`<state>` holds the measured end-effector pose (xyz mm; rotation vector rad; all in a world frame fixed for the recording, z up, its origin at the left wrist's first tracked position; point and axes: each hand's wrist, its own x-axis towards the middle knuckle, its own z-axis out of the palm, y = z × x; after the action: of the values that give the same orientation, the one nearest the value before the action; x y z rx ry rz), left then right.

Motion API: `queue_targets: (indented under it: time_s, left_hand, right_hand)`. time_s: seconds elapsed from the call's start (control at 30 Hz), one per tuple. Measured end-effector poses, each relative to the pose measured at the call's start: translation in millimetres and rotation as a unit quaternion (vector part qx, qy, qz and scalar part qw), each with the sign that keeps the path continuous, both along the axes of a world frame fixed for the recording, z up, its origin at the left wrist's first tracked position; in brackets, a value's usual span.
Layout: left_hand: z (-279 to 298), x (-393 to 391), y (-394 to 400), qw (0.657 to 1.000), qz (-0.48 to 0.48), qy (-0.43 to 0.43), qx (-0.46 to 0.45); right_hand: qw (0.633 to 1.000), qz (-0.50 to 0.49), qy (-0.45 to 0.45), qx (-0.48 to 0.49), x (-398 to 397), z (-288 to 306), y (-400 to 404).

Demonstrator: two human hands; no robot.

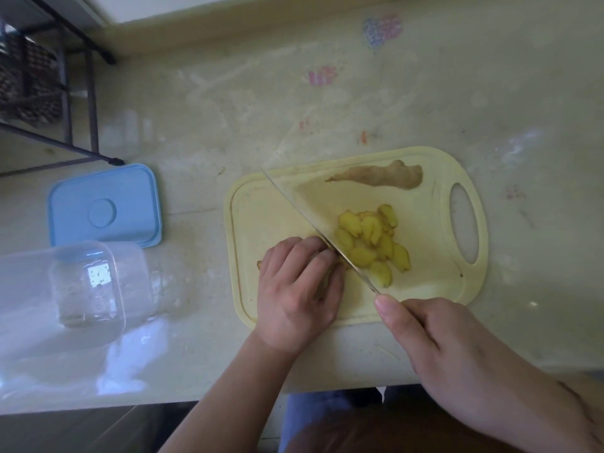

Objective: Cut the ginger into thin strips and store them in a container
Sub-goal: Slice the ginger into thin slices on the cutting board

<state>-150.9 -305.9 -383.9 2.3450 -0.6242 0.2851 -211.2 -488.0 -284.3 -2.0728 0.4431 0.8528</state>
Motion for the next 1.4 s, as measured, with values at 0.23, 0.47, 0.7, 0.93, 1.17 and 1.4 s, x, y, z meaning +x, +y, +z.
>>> queue_targets:
  time_s: [0.23, 0.47, 0.7, 0.93, 1.17, 1.4]
  left_hand:
    - [0, 0, -2, 1.0, 0.002, 0.0, 0.0]
    - [1, 1, -1, 1.0, -0.004, -0.007, -0.003]
    - [1, -1, -3, 1.0, -0.001, -0.022, -0.002]
    - [1, -2, -3, 0.999, 0.005, -0.014, 0.029]
    - [5, -4, -3, 0.999, 0.03, -0.014, 0.023]
    - [38, -3, -20, 0.96, 0.198, 0.092, -0.173]
  right_hand:
    - [1.0, -0.014, -0.001, 0.022, 15, -6, 7]
    - [1.0, -0.014, -0.005, 0.021, 16, -9, 13]
    - [0.998, -0.01, -0.047, 0.032, 35, -19, 26]
    - [0.988, -0.069, 0.054, 0.123, 48, -20, -11]
    - [0.949, -0.124, 0.096, 0.274, 53, -11, -15]
    - [0.874, -0.241, 0.175, 0.383, 59, -14, -34]
